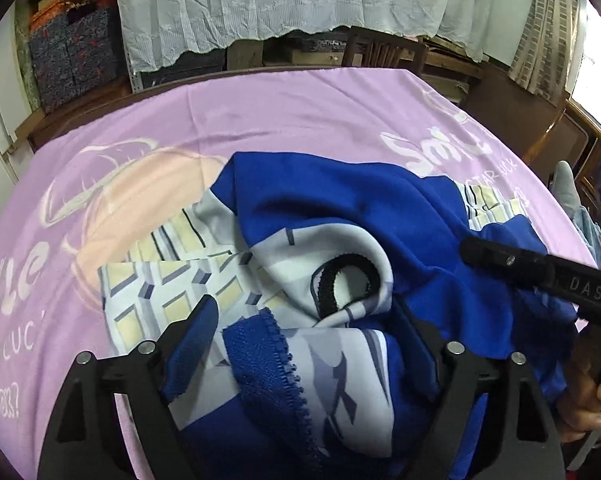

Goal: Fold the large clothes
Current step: 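Lay the hood down on the body and open both grippers, then move both open grippers toward the ribbed blue hem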

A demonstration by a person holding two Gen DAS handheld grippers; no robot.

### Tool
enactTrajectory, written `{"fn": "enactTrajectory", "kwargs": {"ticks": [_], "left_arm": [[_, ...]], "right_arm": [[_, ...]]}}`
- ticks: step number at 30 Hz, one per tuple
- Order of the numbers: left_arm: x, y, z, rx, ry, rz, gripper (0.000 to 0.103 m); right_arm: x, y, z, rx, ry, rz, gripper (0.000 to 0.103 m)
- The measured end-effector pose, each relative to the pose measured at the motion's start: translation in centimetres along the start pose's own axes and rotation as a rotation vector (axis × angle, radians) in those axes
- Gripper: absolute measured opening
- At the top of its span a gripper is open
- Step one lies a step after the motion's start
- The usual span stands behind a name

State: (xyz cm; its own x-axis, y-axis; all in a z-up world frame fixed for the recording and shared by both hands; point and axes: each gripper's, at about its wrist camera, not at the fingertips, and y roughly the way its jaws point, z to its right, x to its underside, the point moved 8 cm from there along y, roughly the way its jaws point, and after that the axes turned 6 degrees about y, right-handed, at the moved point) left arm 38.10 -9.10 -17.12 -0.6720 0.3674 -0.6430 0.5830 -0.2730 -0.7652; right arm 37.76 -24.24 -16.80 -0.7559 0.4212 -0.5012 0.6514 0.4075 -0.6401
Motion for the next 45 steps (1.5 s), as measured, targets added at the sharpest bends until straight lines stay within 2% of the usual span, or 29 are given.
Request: {"fn": "enactTrajectory", "kwargs": {"ticks": [1,4,7,10,13,15,17,22,23,24,25,27,31,35,40,45], "left_arm": [[0.0,-0.6,0.1,-0.003,0.006,0.009,0.081],[-0.2,-3.2,0.6,-0.001,0.023,0.056,0.079],[0.3,-6.5,1.7,0.027,0.060,0.105,0.079],[1.9,-7.6,3.0,0.045,0.115,0.097,0.079],[3.7,-6.3,4.2,0.023,0.186,0.045,0.079],[5.0,-4.3,4.4,-0.013,0.209,-0.012,0.082],[5.1,-3.7,4.2,-0.024,0.205,-0.016,0.088],[5.5,-4.3,4.1,-0.044,0.206,-0.015,0.089],[5.4,-4.6,3.9,-0.051,0.204,-0.010,0.088],[5.4,-5.3,3.9,-0.054,0.201,0.002,0.088],[5.5,-5.9,4.0,-0.056,0.202,0.016,0.088],[5.7,-7.5,4.1,-0.063,0.207,0.056,0.088],[6.3,-10.5,4.5,-0.079,0.225,0.125,0.088],[7.4,-12.5,4.4,-0.084,0.218,0.151,0.088],[9.2,-14.6,3.5,-0.106,0.198,0.165,0.087],[11.0,-15.6,2.2,-0.143,0.185,0.157,0.087]], "right_arm": [[-0.2,-0.8,-0.2,0.001,-0.011,0.031,0.010],[-0.8,-3.9,-1.0,-0.002,-0.042,0.130,0.013],[0.2,-6.8,-2.7,-0.074,-0.068,0.137,0.013],[3.0,-7.9,-3.9,-0.084,-0.131,0.089,0.016],[5.5,-7.2,-3.8,-0.070,-0.146,0.022,0.023],[6.5,-6.0,-3.0,-0.060,-0.123,-0.026,0.024],[7.3,-3.9,-1.6,-0.044,-0.069,-0.115,0.024],[7.3,-3.9,-0.8,-0.133,0.014,-0.128,0.024],[7.3,-4.1,-0.8,-0.137,0.019,-0.126,0.025],[7.4,-4.6,-0.8,-0.139,0.019,-0.112,0.032],[7.4,-5.2,-1.0,-0.141,0.015,-0.097,0.043],[7.5,-7.0,-1.3,-0.142,-0.014,-0.046,0.056],[8.0,-10.3,-1.4,-0.125,-0.048,0.007,0.056],[8.8,-12.9,-0.3,-0.116,-0.025,0.037,0.058],[10.3,-16.1,0.7,-0.116,-0.022,0.077,0.073],[11.8,-17.8,2.4,-0.083,-0.011,0.089,0.078]]}}
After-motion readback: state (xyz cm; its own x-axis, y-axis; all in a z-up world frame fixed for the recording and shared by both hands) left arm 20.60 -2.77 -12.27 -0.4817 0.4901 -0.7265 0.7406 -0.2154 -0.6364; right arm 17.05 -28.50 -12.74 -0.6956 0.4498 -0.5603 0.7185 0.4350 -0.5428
